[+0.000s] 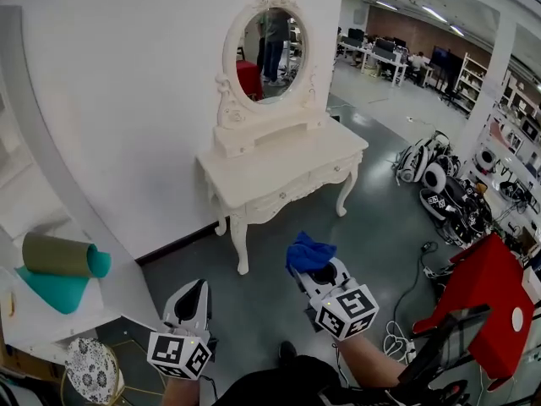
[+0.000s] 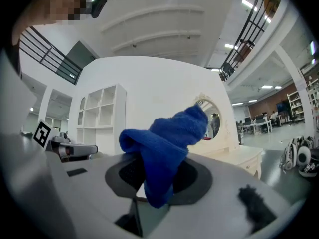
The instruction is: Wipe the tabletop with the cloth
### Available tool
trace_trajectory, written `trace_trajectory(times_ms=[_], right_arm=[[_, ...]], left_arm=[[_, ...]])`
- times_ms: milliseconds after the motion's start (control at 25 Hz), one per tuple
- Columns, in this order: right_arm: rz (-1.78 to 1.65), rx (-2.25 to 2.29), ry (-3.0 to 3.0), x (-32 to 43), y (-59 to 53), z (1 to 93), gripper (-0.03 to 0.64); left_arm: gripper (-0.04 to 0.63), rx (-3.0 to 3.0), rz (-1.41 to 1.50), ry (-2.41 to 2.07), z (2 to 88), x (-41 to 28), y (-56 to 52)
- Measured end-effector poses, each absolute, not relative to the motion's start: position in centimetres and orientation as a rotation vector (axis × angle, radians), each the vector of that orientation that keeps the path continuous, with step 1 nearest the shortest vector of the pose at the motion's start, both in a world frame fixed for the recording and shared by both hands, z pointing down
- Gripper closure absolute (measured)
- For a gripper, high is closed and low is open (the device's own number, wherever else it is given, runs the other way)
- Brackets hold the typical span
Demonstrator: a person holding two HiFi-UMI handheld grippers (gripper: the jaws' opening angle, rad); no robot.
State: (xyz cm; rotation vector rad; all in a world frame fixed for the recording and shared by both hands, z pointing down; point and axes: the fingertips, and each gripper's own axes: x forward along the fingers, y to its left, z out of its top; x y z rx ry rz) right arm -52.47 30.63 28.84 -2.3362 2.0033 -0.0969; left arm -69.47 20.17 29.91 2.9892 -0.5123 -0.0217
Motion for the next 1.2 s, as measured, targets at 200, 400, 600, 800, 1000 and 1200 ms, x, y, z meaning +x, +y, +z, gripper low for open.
trace_trajectory(times_ms=[200,400,600,800,1000,1200], right_arm=[[-0.082,-2.301,2.065,-47.9,28.2,28.4,0.497],[-0.082,-2.284,2.089,-43.4,26.9,28.5,0.497],[-0.083,-2.257,2.107,-39.7,25.9,28.7,0.497],[-0.087,-2.24,2.116,-37.0,24.7,29.1,0.495],[-0.121,-2.226,2.118,-35.5,22.3,30.0,0.497],[-0.135,-2.245,2.115,-34.1,18.5,30.2,0.497]], left_arm=[[0.588,2.952,-0.055,-0.604,29.4,-64.6,17.5],[0.588,2.956,-0.054,-0.584,29.5,-59.5,16.6],[0.588,2.951,-0.04,-0.589,29.9,-55.5,15.9],[0.588,2.96,-0.012,-0.576,30.2,-52.6,15.3],[0.588,2.949,0.016,-0.555,30.6,-50.7,13.5],[0.588,2.94,0.017,-0.527,30.9,-48.8,9.6]])
